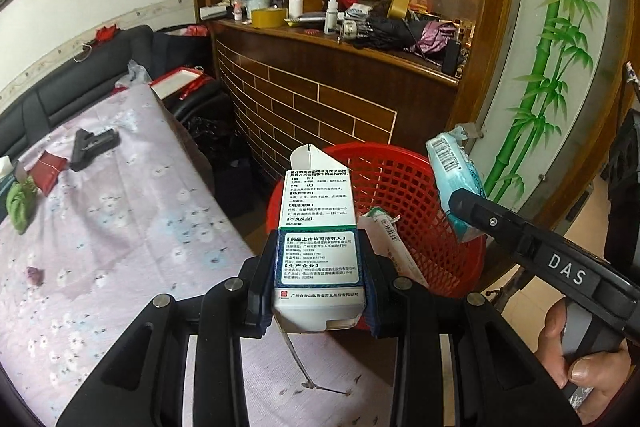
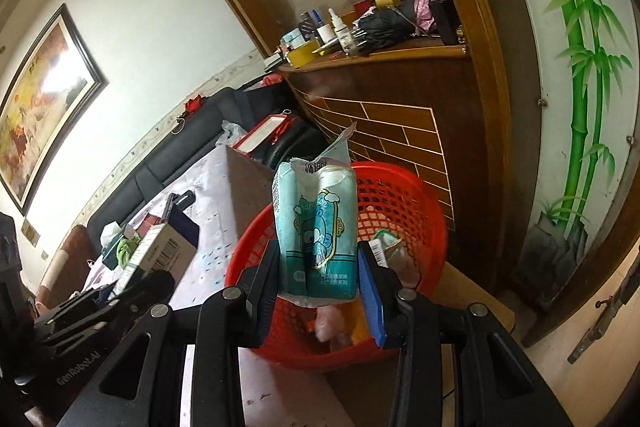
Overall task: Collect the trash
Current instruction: 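Carry the medicine box and tissue pack in both tools over the red wastebasket, then open both tools to drop the box and tissue pack into the basket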
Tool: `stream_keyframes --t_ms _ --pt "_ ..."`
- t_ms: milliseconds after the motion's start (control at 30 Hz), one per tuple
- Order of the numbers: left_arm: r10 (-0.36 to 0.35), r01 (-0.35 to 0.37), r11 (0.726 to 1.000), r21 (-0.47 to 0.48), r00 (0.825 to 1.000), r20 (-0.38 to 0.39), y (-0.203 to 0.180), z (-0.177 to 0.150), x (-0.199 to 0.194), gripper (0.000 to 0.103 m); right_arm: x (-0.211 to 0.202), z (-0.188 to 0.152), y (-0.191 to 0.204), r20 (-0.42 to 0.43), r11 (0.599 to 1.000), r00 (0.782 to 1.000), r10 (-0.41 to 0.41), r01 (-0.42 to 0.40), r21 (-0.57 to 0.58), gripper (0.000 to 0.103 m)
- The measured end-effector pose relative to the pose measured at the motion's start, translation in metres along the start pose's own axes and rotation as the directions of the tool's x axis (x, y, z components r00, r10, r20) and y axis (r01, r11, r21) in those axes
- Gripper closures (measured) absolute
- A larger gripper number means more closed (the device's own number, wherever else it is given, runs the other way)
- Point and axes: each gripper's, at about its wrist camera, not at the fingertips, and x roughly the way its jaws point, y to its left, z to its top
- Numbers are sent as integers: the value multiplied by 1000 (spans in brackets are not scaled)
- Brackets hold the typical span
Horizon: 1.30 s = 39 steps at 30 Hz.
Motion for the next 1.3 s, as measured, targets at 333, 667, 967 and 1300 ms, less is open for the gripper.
stream_keyframes --t_ms 333,667,967,1300 --pt "-35 34 999 -18 999 -41 -7 6 29 70 14 12 -12 -23 1000 1000 11 -10 15 62" --pt "-39 38 999 -21 997 -62 -9 5 45 70 18 16 -22 -34 999 999 6 -5 41 61" --pt "-42 40 999 -17 997 -68 -10 3 50 70 27 17 -19 -48 999 999 10 -8 36 61" --pt "-46 45 999 -17 996 -72 -11 2 53 70 34 18 -19 -55 999 998 -2 4 39 60"
